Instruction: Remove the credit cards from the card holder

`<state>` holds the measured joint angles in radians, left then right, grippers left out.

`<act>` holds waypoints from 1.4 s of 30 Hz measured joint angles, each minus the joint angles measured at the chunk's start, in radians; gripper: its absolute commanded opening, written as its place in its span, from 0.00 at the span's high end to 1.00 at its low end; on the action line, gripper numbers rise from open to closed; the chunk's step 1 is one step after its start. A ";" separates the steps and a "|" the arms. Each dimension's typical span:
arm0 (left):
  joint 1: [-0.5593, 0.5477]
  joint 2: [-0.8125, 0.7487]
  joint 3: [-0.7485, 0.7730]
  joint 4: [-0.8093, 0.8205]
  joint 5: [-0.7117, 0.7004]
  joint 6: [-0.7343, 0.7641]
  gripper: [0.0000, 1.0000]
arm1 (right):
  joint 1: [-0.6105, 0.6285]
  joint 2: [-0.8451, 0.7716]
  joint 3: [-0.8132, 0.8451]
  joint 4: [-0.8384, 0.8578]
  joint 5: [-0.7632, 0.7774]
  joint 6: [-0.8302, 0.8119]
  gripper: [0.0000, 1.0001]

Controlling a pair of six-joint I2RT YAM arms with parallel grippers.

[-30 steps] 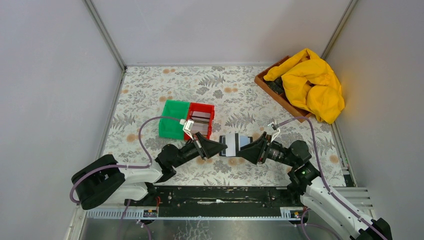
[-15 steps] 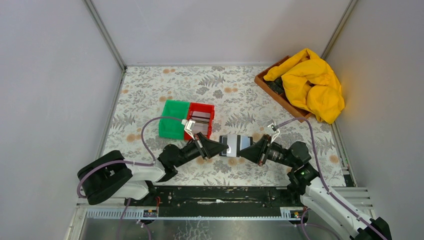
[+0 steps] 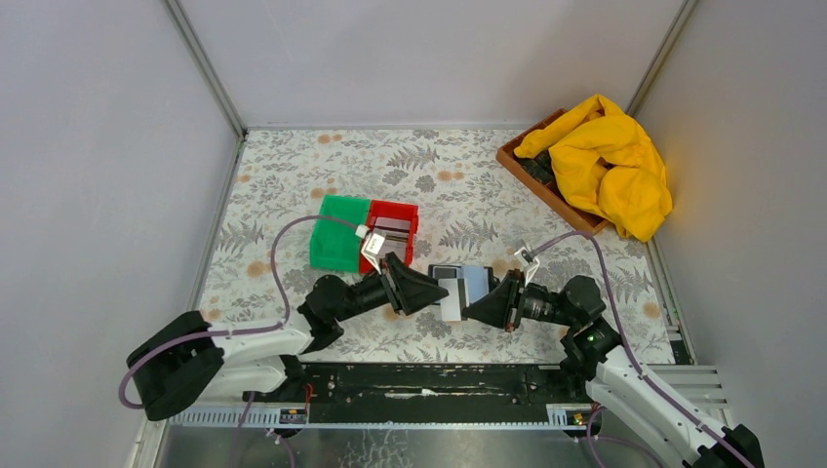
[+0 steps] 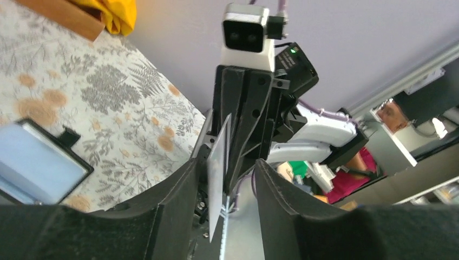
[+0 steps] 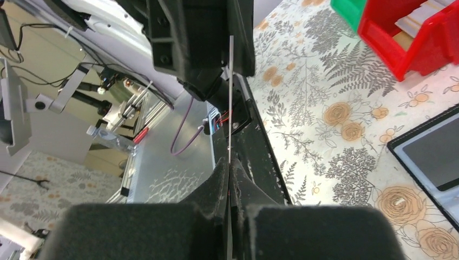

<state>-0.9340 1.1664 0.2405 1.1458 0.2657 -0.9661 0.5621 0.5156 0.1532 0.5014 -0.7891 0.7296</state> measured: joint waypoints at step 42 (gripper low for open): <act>0.001 -0.150 0.157 -0.490 0.293 0.319 0.71 | 0.018 0.085 0.024 0.027 -0.226 0.023 1.00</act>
<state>-0.9329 1.0164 0.3977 0.6559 0.5583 -0.6472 0.5804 0.6006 0.1776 0.5285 -1.0149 0.7528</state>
